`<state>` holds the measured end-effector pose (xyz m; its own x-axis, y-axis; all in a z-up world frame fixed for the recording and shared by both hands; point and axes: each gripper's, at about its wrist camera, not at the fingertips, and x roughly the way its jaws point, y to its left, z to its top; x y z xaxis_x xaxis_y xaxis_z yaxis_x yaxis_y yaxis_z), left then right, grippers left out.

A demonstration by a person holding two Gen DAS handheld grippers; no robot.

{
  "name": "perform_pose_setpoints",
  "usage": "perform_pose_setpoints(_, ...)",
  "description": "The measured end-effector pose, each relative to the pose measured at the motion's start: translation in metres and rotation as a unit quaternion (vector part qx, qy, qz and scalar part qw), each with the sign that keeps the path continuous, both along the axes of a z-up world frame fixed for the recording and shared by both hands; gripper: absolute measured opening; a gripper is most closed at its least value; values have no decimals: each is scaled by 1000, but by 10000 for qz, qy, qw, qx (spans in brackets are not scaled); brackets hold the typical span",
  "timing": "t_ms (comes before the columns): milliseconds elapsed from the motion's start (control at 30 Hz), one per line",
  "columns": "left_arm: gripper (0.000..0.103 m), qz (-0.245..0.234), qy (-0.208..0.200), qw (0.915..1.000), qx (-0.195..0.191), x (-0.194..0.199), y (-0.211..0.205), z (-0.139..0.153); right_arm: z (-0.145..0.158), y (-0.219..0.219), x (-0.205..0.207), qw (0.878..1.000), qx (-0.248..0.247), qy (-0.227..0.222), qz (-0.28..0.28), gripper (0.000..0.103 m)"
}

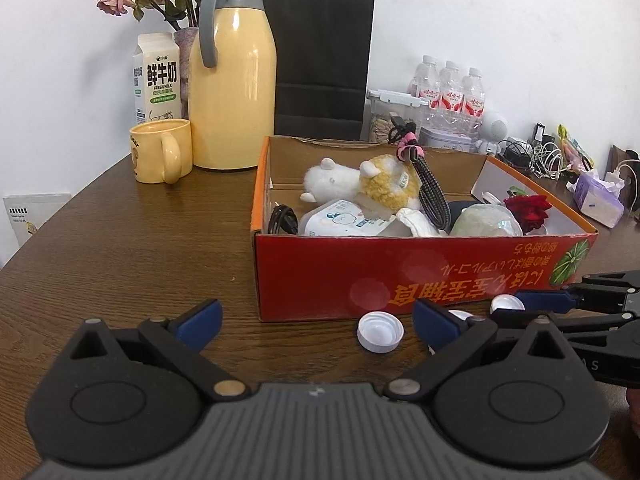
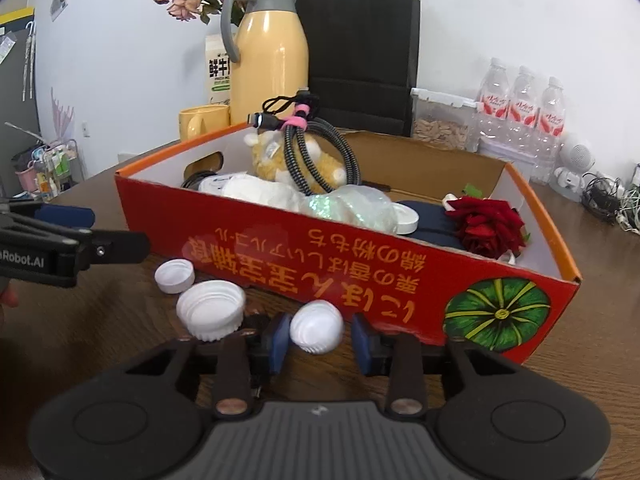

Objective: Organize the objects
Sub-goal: 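Grasp a white cap with the right gripper while the left grasps another white cap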

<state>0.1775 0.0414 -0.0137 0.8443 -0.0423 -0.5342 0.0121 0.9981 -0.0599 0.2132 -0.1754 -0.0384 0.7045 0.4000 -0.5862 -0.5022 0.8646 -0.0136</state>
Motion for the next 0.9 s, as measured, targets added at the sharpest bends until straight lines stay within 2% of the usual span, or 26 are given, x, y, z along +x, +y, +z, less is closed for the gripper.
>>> perform_pose_setpoints(367,103,-83,269,9992,290,6,-18,-10,4,-5,-7,9996,137,-219,-67,27)
perform_pose_setpoints(433,99,-106,335,9988,346,8,-22,-12,5,-8,-8,9995,161,-268,-106,27)
perform_pose_setpoints(600,71,-127,462,9977,484,15,-33,-17,7,-10,-12,9991,175,-376,-114,27)
perform_pose_setpoints(633,69,-145,476,9976,482,16,-35,-17,7,-10,-13,9990,179,-389,-108,27)
perform_pose_setpoints(767,30,-326,427,9975,457,16,-44,-18,8,-11,-14,9989,198,-420,-92,27)
perform_pose_setpoints(900,30,-390,383,9975,453,15,-49,-18,8,-11,-15,9988,209,-430,-74,27)
